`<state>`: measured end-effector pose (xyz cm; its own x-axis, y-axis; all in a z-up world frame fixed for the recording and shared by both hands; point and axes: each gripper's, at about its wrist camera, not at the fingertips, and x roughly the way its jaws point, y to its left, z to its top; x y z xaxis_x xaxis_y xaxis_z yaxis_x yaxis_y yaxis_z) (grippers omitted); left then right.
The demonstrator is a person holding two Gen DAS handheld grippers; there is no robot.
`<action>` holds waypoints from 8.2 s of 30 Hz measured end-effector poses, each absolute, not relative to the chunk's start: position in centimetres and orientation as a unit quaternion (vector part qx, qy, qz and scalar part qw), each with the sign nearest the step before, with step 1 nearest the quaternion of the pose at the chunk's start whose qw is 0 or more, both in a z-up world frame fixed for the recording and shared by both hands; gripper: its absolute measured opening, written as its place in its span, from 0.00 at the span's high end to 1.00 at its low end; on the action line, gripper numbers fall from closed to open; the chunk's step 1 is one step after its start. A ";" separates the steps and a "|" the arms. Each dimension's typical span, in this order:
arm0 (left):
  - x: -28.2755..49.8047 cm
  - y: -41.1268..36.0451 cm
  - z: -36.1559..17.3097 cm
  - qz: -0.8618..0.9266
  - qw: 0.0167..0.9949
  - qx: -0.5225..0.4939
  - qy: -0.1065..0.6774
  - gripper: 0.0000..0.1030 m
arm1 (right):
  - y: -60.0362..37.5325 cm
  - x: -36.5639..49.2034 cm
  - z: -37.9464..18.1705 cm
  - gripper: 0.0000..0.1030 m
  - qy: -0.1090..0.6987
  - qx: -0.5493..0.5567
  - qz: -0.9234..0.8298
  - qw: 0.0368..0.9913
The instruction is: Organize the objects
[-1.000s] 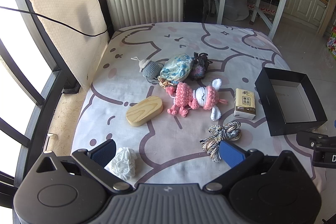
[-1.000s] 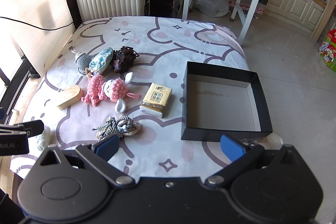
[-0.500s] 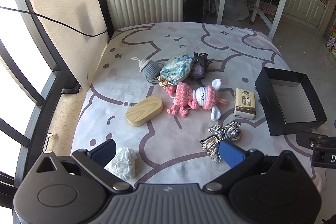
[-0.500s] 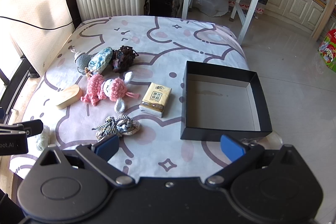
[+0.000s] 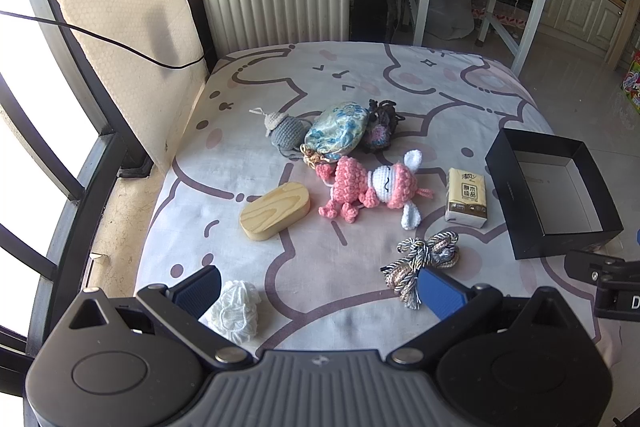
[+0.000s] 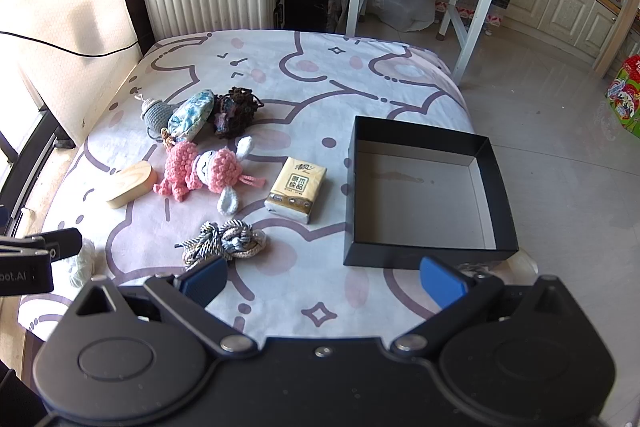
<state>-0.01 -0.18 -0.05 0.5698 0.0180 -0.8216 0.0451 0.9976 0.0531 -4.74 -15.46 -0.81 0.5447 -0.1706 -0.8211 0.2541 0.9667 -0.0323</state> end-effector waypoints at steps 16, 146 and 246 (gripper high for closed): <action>0.0 -0.2 0.0 -0.009 0.885 0.034 0.464 0.00 | -15.5 -4.8 -0.9 0.00 0.462 0.045 -0.122 0.877; 8.3 6.6 -8.0 -0.069 0.826 -0.029 0.559 0.64 | -12.6 8.9 -15.8 0.58 0.579 0.300 -0.083 0.754; 10.2 2.2 -6.6 -0.048 0.837 -0.016 0.544 0.64 | -13.7 6.8 -6.2 0.63 0.541 0.042 0.026 0.840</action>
<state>10.20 2.19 -6.61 0.4026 -0.0978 -0.9101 0.0623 0.9949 -0.0793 6.79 -13.68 -6.21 0.4133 0.0889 -0.9063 0.0027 0.9951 0.0988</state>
